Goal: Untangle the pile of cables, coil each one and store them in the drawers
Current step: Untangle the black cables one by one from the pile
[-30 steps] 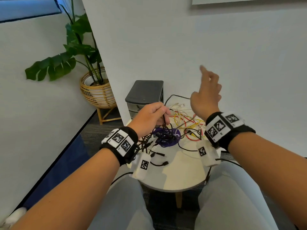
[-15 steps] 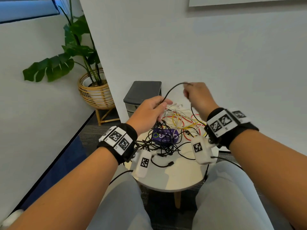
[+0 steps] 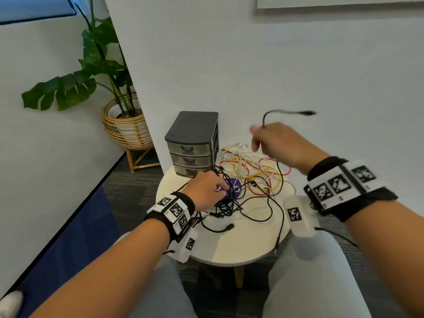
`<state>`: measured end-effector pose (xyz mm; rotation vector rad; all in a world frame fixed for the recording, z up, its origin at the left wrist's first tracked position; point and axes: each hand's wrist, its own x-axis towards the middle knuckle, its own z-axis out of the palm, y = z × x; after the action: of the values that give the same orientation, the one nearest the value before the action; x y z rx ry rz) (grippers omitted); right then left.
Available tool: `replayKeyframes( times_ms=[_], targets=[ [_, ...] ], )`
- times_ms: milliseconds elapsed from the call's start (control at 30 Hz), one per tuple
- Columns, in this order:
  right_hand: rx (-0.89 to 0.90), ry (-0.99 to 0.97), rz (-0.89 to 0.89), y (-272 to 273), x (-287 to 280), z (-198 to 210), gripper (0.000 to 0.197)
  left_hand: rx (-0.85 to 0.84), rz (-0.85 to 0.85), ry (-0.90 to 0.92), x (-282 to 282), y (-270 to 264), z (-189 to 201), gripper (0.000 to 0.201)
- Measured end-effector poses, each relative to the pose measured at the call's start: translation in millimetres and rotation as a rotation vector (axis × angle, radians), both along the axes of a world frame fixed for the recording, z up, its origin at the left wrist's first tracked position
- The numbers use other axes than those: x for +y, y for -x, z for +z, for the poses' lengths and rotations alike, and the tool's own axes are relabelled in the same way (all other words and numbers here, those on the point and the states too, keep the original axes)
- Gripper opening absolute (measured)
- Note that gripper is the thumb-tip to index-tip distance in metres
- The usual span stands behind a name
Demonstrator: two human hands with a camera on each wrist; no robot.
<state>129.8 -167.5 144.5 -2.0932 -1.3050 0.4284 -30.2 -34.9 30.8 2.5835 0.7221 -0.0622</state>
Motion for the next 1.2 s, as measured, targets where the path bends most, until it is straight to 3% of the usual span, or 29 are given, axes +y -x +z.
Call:
replayKeyframes(
  times_ms=[100,200,367,467,567,633,733,800,933,1000,1133,1200],
  targets=[
    [-0.108,0.178,0.071,7,-6,-36,0.042,0.122,0.002,0.059,4,0,-12,0.042],
    [-0.133,0.319,0.171,13,-3,-65,0.033,0.074,0.055,0.218,10,4,-18,0.052],
    [-0.207,0.629,0.337,32,11,-103,0.024,0.009,0.159,0.310,17,1,-26,0.055],
    [-0.291,0.759,0.319,39,18,-119,0.038,-0.095,0.205,0.325,19,-1,-29,0.048],
    [-0.348,0.774,0.328,42,25,-127,0.043,-0.296,0.334,0.204,26,-1,-29,0.030],
    [-0.327,0.731,0.325,41,28,-131,0.039,-0.322,0.402,0.208,33,-1,-30,0.027],
    [-0.200,0.674,0.308,34,31,-130,0.024,-0.231,0.466,0.482,40,-9,-31,0.027],
    [-0.063,0.674,0.315,25,35,-124,0.014,-0.261,0.545,0.715,41,-15,-29,0.032],
    [0.147,0.670,0.248,9,35,-111,0.020,-0.200,0.672,0.945,42,-17,-27,0.020],
    [0.162,0.665,0.205,8,33,-110,0.017,-0.109,0.664,0.892,42,-21,-35,0.024],
    [0.144,0.660,0.192,14,35,-122,0.011,0.074,0.465,0.671,44,-30,-47,0.016],
    [0.076,0.669,0.227,18,35,-130,0.021,0.134,0.420,0.677,42,-30,-46,0.020]
  ],
)
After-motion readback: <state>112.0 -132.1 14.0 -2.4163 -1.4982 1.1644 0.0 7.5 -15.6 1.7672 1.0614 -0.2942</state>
